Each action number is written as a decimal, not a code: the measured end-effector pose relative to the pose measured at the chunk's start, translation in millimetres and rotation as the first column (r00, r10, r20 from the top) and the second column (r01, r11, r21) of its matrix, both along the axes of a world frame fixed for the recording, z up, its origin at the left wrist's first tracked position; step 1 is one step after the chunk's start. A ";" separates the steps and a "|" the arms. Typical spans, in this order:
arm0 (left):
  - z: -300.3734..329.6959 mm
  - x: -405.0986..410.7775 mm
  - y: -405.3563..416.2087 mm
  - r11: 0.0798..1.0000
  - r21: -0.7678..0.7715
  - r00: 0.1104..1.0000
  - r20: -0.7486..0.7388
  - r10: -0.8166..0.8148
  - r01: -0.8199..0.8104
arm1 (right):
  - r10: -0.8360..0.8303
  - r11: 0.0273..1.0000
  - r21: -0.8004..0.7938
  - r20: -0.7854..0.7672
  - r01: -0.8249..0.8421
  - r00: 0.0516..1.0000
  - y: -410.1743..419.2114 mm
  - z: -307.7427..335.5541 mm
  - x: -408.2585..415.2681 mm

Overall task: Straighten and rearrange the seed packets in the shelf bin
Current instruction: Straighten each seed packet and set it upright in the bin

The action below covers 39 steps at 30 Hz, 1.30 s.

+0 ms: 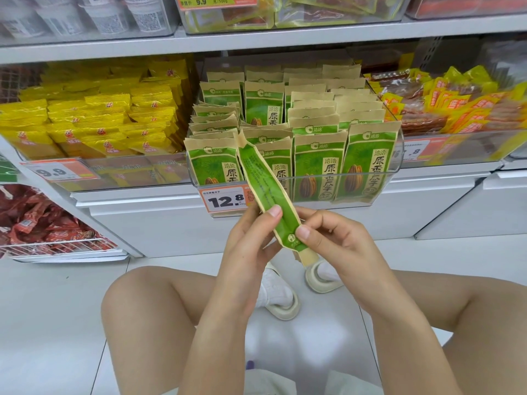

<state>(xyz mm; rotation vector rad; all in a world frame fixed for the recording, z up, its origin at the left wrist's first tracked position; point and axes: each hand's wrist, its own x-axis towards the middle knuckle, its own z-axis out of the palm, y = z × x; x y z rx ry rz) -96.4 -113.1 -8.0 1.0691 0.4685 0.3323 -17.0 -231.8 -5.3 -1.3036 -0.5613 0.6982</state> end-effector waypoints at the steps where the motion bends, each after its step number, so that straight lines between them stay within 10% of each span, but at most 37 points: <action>1: 0.2 0.4 -0.4 0.999 -0.032 1.000 0.013 -0.003 0.003 | 0.001 1.000 -0.002 0.019 -0.001 1.000 0.7 0.2 -1.3; 9: 23.3 -0.7 -7.6 0.986 0.043 0.987 -0.013 0.160 -0.159 | -0.099 0.973 -0.108 0.604 0.204 0.791 21.6 1.7 -21.6; 16: 24.1 -9.4 9.9 0.985 -0.126 0.993 0.002 0.122 -0.120 | -0.270 0.947 -0.081 0.321 0.311 0.908 26.3 10.2 -4.9; 22: 19.8 -13.8 16.4 0.997 -0.056 0.998 -0.015 -0.061 0.060 | -0.059 0.990 -0.133 -0.043 0.053 0.997 29.0 29.2 26.1; 34: 57.7 32.4 68.6 0.848 0.521 0.994 -0.005 -0.106 0.093 | 0.345 0.862 -0.448 0.176 -0.237 0.922 43.3 106.8 122.4; 39: 79.9 70.7 94.7 0.663 0.746 0.997 0.078 0.004 -0.062 | 0.266 0.908 -0.395 0.287 -0.140 0.920 61.9 138.6 145.8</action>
